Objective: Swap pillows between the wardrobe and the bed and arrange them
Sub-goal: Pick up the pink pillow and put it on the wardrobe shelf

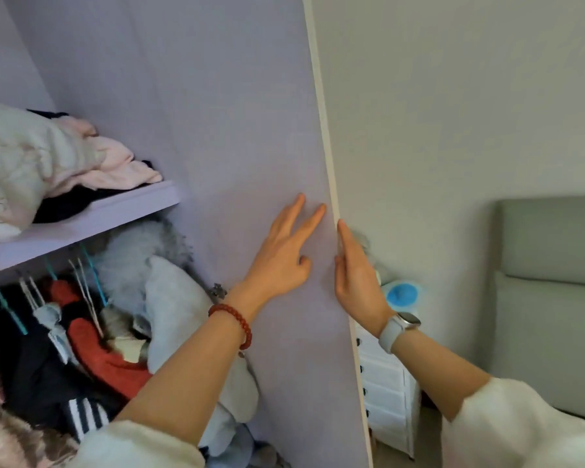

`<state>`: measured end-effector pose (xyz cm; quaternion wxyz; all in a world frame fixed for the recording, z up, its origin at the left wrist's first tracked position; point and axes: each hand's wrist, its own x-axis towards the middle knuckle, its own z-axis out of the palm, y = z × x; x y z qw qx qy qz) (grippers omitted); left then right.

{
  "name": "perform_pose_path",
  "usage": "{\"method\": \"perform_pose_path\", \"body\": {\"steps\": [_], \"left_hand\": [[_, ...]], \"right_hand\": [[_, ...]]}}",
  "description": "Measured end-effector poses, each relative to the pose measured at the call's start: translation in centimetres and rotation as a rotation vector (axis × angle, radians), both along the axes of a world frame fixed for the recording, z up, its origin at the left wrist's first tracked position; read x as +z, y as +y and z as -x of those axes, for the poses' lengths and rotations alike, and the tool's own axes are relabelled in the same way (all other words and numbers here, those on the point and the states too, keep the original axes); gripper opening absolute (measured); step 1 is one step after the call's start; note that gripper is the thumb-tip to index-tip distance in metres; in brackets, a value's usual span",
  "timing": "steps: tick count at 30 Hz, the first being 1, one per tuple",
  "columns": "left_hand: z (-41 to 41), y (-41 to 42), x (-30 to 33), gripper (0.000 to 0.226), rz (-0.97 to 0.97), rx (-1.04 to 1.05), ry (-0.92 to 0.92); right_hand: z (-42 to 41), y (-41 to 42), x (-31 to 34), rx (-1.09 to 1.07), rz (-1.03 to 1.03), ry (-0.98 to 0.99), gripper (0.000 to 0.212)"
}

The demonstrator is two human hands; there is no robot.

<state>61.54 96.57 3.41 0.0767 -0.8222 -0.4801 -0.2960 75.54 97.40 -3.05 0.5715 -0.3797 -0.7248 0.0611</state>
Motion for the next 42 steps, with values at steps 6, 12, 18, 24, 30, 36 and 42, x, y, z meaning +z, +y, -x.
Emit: {"method": "perform_pose_path", "body": {"steps": [6,12,18,24,30,36,42], "left_hand": [[-1.9,4.2,0.3,0.078,0.04,0.037,0.099],[-0.9,5.0,1.5,0.064,0.08,0.007,0.04],[5.4,2.6,4.4,0.05,-0.02,0.107,0.031],[16.8,-4.4,8.6,0.04,-0.261,0.336,0.06],[28.6,-13.5,13.1,0.041,-0.459,0.669,0.18],[39.2,-18.9,18.1,0.067,-0.392,1.039,0.394],[45.9,-20.4,21.2,0.085,-0.388,1.274,0.343]], "right_hand": [[-1.8,3.1,1.0,-0.089,0.166,-0.042,0.061],[-1.8,2.6,2.9,-0.22,0.162,-0.116,0.059],[2.8,0.8,6.8,-0.199,-0.023,-0.2,0.047],[12.9,-0.1,9.9,0.011,-0.132,-0.264,0.038],[26.0,-1.6,13.8,0.315,-0.269,-0.265,0.037],[38.1,-3.6,20.6,0.484,-0.434,-0.298,0.065],[47.9,-5.7,24.5,0.332,-0.437,-0.538,0.1]]}}
